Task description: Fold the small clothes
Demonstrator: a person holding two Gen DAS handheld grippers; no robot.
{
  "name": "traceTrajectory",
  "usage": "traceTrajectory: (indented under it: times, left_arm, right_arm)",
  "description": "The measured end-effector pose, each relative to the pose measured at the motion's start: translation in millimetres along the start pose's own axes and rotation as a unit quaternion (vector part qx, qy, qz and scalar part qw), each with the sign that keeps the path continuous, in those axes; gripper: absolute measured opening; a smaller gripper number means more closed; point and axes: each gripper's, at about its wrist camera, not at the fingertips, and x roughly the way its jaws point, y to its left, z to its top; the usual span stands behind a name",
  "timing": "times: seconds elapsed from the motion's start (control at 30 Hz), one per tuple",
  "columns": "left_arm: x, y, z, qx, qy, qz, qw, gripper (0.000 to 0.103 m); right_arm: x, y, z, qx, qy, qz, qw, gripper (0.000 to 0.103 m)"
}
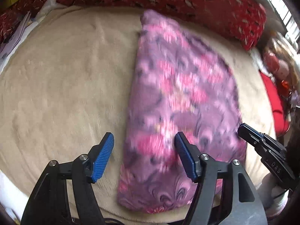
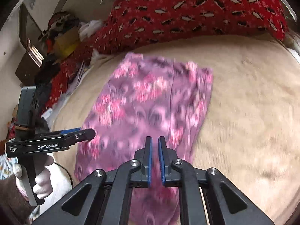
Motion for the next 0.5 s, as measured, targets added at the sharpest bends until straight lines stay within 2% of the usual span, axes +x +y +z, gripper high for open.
traceTrajectory:
  times: [0.07,0.17,0.3,0.5]
  left_arm:
    - [5,-1,-10,-0.002,0.008,0.007,0.9999,0.069]
    - [-1,-4,-18,0.002,0.002,0.016,0.9999,0.069]
    - [-6,-10,-29,0.012,-0.003,0.032,0.9994,0.069]
    - [-8,-15,-40,0.018,-0.003,0.035,0.9992,0.069]
  right_arm:
    - [9,-1,-9,-0.004,0.018,-0.021,1.000,0.011]
    - [4,-2,-17,0.003,0.012,-0.035,0.999,0.011]
    - [-8,-1,-30,-0.002,0.029,-0.056,0.998,0.022]
    - [-33,10,-44,-0.001,-0.002,-0.037,0.999,0.022]
